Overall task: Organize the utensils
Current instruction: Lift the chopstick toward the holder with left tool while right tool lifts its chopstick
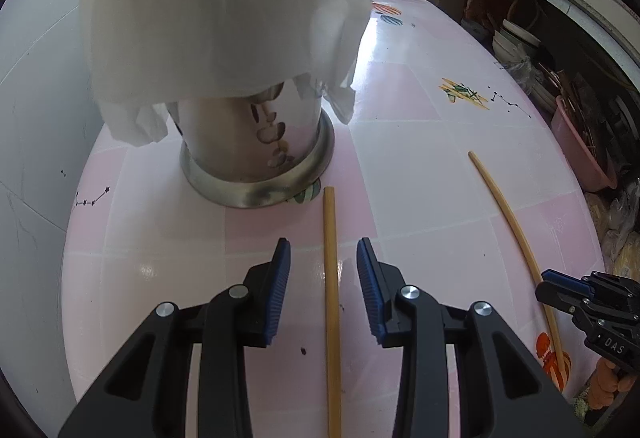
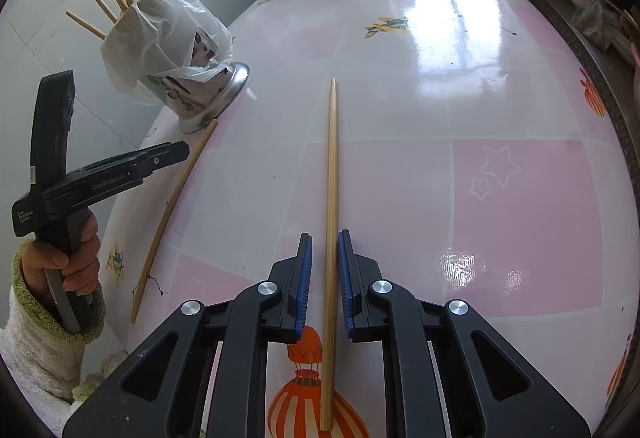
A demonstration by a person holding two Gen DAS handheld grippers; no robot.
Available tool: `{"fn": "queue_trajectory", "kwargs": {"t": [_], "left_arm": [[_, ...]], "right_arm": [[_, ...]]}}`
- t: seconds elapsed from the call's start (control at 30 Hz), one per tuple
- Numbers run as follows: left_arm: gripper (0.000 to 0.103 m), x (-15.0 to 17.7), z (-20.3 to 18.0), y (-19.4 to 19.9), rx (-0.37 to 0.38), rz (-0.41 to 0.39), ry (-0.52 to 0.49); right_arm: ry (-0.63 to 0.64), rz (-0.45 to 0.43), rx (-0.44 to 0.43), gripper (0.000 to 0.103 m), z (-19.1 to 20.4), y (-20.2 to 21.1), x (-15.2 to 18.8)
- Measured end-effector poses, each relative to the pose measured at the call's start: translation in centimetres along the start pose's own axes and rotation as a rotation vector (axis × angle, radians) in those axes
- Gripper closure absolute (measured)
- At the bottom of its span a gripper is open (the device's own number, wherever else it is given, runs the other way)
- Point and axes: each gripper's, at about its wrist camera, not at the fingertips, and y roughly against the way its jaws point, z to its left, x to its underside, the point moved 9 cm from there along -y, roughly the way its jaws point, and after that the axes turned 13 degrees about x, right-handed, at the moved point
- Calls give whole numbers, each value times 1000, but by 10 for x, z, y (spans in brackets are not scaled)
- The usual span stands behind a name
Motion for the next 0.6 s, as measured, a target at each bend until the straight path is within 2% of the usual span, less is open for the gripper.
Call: {"fn": "queue_trajectory", "kwargs": {"t": [0.13,0.2,0.43,0.6], "left_arm": [[71,-6,-3,-13,-27,17,-33],[79,-5,-1,-19,-44,34,-27],[96,-6,10,-20,-81,10,-6],[97,-5,13,-17,-59,-2,14]], "right_arm": [[-4,-2,-8,90,-1,2,1],[-3,-2,-9,90,-2,3,1],[-6,-1,-12,90,-2,3,0],[-6,4,-12,90,-4,3,0]]}}
